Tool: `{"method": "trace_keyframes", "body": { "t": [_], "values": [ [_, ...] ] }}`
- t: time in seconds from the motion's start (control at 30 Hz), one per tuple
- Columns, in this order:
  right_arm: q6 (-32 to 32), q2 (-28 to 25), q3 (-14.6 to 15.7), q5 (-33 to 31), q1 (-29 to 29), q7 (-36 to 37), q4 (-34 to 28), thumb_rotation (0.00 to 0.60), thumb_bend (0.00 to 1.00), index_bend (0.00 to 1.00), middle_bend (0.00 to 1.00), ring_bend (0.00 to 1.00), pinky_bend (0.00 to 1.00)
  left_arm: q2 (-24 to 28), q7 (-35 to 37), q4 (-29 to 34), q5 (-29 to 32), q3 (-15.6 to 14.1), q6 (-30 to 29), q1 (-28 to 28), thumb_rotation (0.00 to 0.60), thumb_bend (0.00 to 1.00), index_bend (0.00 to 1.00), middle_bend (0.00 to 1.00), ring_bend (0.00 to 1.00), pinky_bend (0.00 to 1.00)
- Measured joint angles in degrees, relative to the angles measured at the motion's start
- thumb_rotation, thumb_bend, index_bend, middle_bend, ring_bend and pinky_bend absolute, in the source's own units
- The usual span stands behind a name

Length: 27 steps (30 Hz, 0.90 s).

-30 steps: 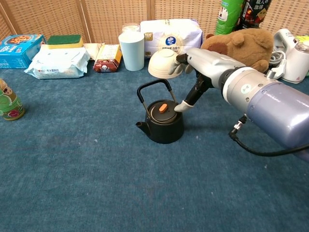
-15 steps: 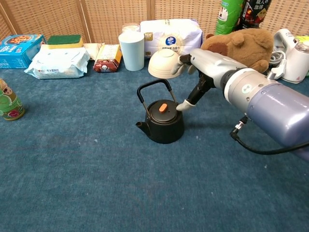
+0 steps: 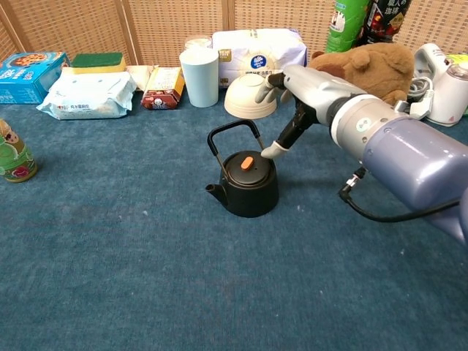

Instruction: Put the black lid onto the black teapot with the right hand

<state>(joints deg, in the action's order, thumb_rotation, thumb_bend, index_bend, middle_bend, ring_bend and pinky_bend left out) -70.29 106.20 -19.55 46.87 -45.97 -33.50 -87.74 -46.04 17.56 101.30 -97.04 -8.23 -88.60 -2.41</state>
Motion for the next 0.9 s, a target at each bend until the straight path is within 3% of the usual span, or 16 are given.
{"method": "trace_keyframes", "body": {
  "t": [0.47, 0.9],
  "values": [
    [0.5, 2.4, -0.4, -1.2, -0.7, -0.7, 2.5, 0.6, 0.14, 0.24, 0.22, 0.21, 0.11, 0.1, 0.4, -0.1, 0.1, 0.1, -0.1, 0.0, 0.6, 0.08, 0.0, 0.0, 0.0, 0.1],
    [-1.7, 0.2, -0.5, 1.7, -0.2, -1.9, -4.1, 0.6, 0.14, 0.23, 0.22, 0.21, 0.11, 0.2, 0.9, -0.3, 0.0, 0.1, -0.2, -0.1, 0.6, 0.08, 0.0, 0.0, 0.0, 0.1]
  ]
}}
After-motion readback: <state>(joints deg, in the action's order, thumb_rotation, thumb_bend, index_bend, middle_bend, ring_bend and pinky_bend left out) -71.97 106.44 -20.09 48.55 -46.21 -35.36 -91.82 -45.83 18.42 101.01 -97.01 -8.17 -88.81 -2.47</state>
